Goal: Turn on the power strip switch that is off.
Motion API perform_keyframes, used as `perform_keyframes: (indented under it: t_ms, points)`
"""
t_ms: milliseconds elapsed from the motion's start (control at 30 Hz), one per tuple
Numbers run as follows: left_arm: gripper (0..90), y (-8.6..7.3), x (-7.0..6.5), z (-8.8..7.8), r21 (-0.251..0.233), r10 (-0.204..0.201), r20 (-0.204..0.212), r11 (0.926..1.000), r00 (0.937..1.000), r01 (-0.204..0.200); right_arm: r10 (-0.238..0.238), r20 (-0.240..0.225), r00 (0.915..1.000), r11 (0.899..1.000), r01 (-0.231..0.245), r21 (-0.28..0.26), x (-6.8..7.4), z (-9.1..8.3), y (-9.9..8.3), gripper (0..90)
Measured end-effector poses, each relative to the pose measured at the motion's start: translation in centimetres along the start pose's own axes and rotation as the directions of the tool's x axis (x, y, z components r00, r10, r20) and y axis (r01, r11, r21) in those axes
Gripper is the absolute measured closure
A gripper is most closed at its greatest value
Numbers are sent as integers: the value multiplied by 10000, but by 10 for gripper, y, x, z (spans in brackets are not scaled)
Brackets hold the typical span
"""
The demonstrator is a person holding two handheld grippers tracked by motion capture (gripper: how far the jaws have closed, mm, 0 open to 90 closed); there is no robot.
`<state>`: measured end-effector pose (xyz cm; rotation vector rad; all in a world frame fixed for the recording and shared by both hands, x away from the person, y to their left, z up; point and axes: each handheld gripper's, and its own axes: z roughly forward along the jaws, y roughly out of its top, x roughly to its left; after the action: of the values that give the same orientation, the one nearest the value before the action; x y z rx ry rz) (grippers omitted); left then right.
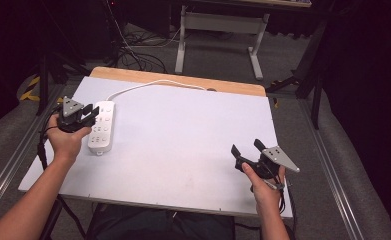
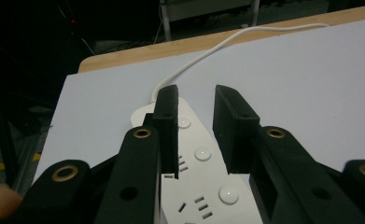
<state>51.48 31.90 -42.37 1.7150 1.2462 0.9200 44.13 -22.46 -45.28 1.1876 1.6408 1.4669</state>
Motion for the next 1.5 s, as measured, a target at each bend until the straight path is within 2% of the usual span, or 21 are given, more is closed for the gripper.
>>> perform_keyframes:
  t_ms: [67, 100, 300, 467, 567, 633, 733, 967, 1100, 1167, 1200, 1233, 1300, 1500]
  points:
    - [682, -1, 1, 0, -17, -61, 17, 10000, 10000, 61, -3, -1, 10000, 10000, 3, 1, 0, 0, 0, 120]
    - [626, -1, 1, 1, 37, -116, -26, 9999, 9999, 116, -5, 2, 10000, 10000, 5, 5, 0, 0, 0, 120]
    - [556, -2, 4, 0, 50, -231, -96, 9997, 9997, 231, -8, 3, 10000, 10000, 8, 2, 0, 0, 0, 120]
    - [437, -1, 4, 1, 98, -392, -252, 9992, 9989, 394, -1, 19, 10000, 10000, 0, 52, 0, 0, 0, 120]
    - [370, -1, 4, 1, 25, -433, -464, 9990, 9980, 435, -1, 19, 10000, 10000, 1, 50, 0, 0, 0, 120]
    - [271, -1, 4, 0, -120, -546, -819, 9985, 9951, 538, -2, 13, 10000, 10000, 2, 54, 0, 0, 0, 120]
    - [261, -1, 5, -3, -356, -702, -788, 9971, 9944, 675, 11, -7, 10000, 10000, -11, 51, 0, 0, 0, 120]
    - [248, -1, 5, -3, -562, -625, -680, 9967, 9957, 588, 7, -10, 10000, 10000, -7, 52, 0, 0, 0, 120]
    - [224, 0, 4, -1, -594, -827, -706, 9951, 9941, 786, 11, 2, 10000, 10000, -11, 55, 0, 0, 0, 120]
    - [176, 0, 4, -1, -676, -902, -514, 9939, 9946, 866, 21, 2, 10000, 10000, -21, 50, 0, 0, 0, 120]
    - [73, 0, 4, -2, -740, -761, -315, 9945, 9966, 736, 22, -10, 10000, 10000, -22, 49, 0, 0, 0, 120]
    - [73, -1, 4, -2, -806, -560, -178, 9953, 9983, 544, 17, 0, 10000, 10000, -17, 56, 0, 0, 0, 120]
    - [81, -1, 2, -3, -737, -318, -311, 9968, 9990, 294, 19, -6, 10000, 10000, -19, 56, 0, 0, 0, 120]
    - [85, -1, 3, -1, -595, -599, -653, 9967, 9961, 561, 15, 5, 10000, 10000, -15, 56, 0, -1, 0, 120]
